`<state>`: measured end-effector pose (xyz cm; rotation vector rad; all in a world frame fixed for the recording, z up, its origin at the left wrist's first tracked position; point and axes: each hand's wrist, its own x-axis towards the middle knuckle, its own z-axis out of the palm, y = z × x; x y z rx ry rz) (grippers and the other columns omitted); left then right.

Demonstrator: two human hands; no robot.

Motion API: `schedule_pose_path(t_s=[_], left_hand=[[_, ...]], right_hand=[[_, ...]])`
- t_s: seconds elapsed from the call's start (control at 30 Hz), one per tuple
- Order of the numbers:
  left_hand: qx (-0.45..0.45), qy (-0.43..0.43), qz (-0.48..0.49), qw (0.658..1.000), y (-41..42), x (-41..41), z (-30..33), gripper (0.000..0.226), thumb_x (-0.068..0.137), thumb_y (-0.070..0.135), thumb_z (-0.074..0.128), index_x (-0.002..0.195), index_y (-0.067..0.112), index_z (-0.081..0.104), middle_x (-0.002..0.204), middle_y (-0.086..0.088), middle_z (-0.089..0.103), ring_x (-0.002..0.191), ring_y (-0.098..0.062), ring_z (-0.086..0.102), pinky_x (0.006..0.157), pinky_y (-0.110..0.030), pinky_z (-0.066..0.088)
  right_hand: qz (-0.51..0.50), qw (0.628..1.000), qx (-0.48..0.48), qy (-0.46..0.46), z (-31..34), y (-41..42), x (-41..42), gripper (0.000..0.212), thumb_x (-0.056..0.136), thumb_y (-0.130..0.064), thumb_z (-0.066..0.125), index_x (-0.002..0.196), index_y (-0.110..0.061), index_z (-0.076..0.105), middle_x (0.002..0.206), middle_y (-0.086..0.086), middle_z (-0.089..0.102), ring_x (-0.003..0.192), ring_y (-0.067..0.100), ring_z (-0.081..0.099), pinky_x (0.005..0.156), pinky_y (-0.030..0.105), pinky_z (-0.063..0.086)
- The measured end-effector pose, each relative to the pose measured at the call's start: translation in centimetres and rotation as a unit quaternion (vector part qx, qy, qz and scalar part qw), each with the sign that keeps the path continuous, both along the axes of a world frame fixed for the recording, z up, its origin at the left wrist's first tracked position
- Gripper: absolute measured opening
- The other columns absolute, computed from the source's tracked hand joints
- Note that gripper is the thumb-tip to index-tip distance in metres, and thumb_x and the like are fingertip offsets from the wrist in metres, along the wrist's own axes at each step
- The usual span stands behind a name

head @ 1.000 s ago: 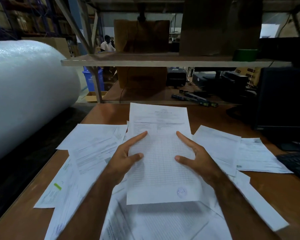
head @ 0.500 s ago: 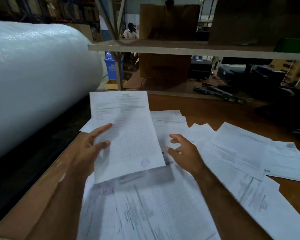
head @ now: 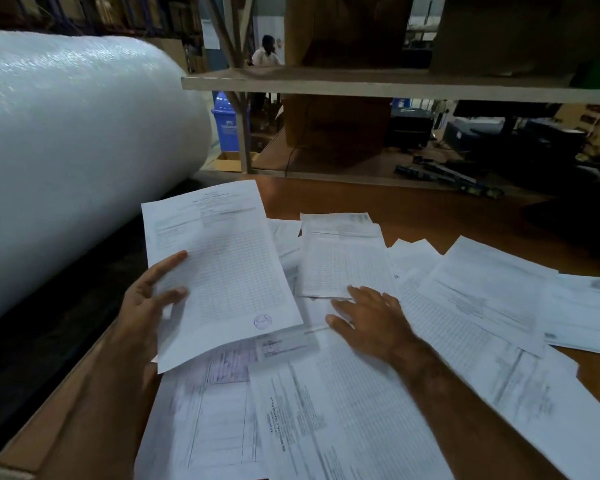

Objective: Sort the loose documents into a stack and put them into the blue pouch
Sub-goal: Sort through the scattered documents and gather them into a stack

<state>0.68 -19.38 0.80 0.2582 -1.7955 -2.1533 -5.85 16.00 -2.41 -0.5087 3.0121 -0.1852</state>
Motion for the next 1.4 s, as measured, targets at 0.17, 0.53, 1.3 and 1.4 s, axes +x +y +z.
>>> schedule_pose_path(t_s=[0.17,0.53,1.3,1.4], left_hand=[[0.021,-0.009,-0.045,0.999,4.4,-1.7,1.1,0.056,0.091,-0.011,0.059,0.126,0.031,0.069,0.12,0.019,0.056,0.109,-0.016,0.062,0.075,-0.026,0.063],[-0.061,-0.016,-0.101,0.993,6.4,-3.3,-2.6,0.052,0.089,-0.016,0.06,0.129,0.015,0.066,0.125,0.02,0.059,0.098,0.018,0.062,0.067,-0.003,0.051],[-0.12,-0.007,-0.116,0.986,6.7,-5.1,-5.2,0.036,0.094,-0.001,0.064,0.126,0.015,0.072,0.127,0.025,0.068,0.124,0.0,0.059,0.111,-0.036,0.044],[-0.1,-0.003,-0.104,0.99,6.6,-5.2,-4.7,0.037,0.093,0.002,0.065,0.126,0.019,0.073,0.135,0.019,0.065,0.131,-0.009,0.055,0.114,-0.043,0.042]], right_hand=[[0.017,0.998,-0.065,-0.005,0.4,2.7,1.1,0.045,0.102,-0.059,0.039,0.14,-0.038,0.051,0.148,-0.012,0.049,0.134,0.014,0.044,0.111,0.041,0.03],[-0.064,0.996,-0.041,0.038,0.9,3.9,0.1,0.07,0.089,-0.08,0.013,0.108,-0.033,0.061,0.115,-0.01,0.062,0.112,0.014,0.054,0.103,0.043,0.038],[-0.143,0.938,-0.308,0.077,3.7,8.2,-6.7,0.042,0.101,-0.011,0.059,0.141,-0.024,0.06,0.148,-0.003,0.056,0.139,0.019,0.05,0.112,0.03,0.037],[-0.105,0.922,-0.34,0.15,5.2,9.6,-5.5,0.046,0.101,-0.004,0.055,0.142,-0.024,0.059,0.145,-0.002,0.059,0.133,0.012,0.052,0.111,0.026,0.04]])
